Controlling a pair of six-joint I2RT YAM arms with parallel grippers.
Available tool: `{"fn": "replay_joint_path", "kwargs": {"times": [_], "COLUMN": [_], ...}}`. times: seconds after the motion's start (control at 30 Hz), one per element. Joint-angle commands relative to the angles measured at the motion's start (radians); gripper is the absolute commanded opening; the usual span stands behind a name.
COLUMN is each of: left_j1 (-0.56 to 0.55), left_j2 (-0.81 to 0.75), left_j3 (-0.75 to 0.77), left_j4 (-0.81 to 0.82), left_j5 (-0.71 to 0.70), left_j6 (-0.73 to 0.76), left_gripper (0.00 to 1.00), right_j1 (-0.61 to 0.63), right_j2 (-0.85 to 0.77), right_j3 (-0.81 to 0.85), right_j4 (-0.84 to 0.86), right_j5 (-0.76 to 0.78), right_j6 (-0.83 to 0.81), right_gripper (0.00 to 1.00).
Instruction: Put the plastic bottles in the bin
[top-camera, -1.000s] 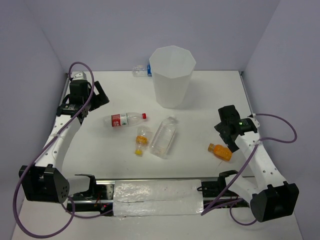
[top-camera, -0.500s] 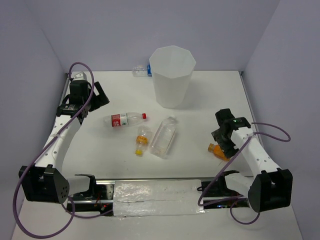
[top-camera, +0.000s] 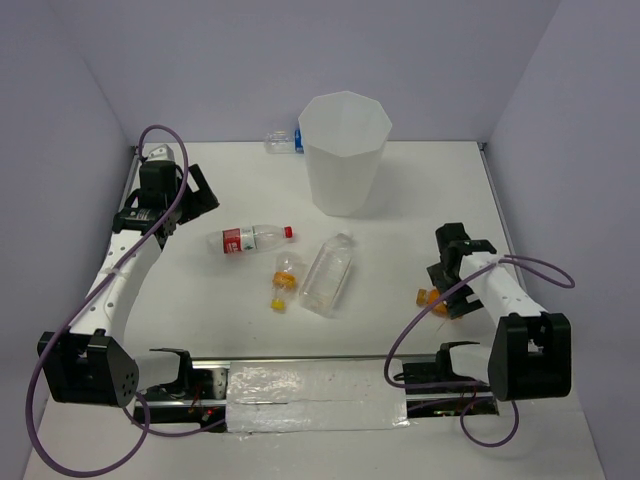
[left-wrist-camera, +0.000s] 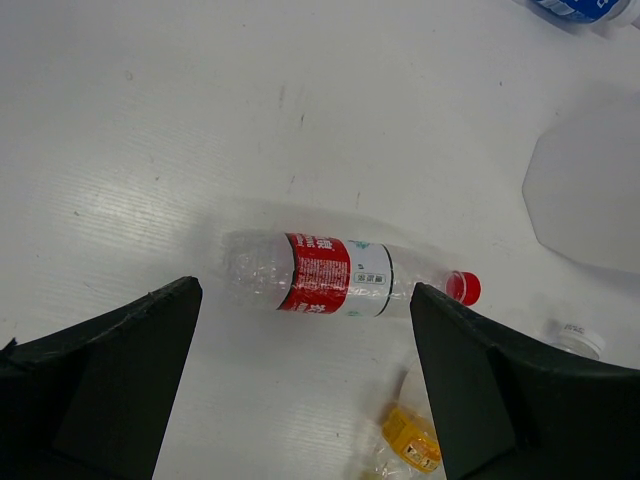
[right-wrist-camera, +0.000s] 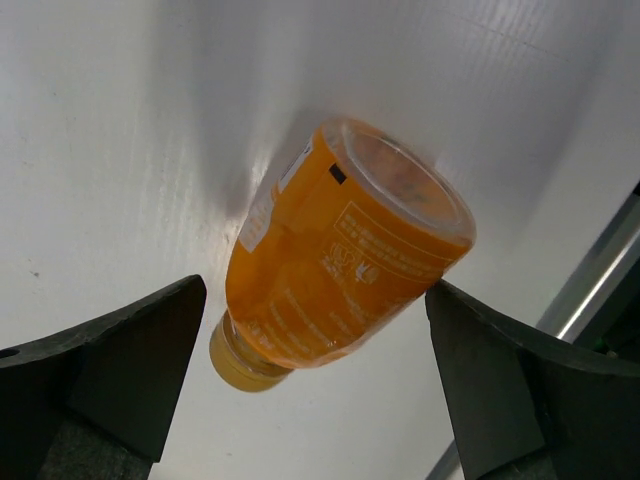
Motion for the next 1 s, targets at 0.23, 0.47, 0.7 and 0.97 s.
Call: {"fn": "replay_joint_path", "kwargs": {"times": [0.23,0.47,0.7,0.97], "left_j1": [-0.005,-0.005,-0.005,-0.005], "left_j2": [-0.025,-0.012,0.015,-0.006], "left_j3": [0.021,0.023,0.029,0.056], "left_j4": [0.011,0.023,0.022,0.0], "left_j5": [0.009,0.019,0.047,0.041], "left_j6": [-0.005,-0.018,-0.046,-0.04], "left_gripper": [1.0,0.99,1.0,1.0], "right_j1": [-0.005,-0.002,0.004,0.154], "right_j2": [0.029,-0.17,-0.317,-0.225], "right_j3": [-0.098,-0.083,0.058,0.496], "right_j4": [0.192,0.27,0.361,0.467], "right_j5": [0.045,0.02,-0.087,-0.156], "right_j6": [-0.029,-0.167,-0.374,-0.549], "right_gripper": [0.87,0.66,0.45,0.47]}}
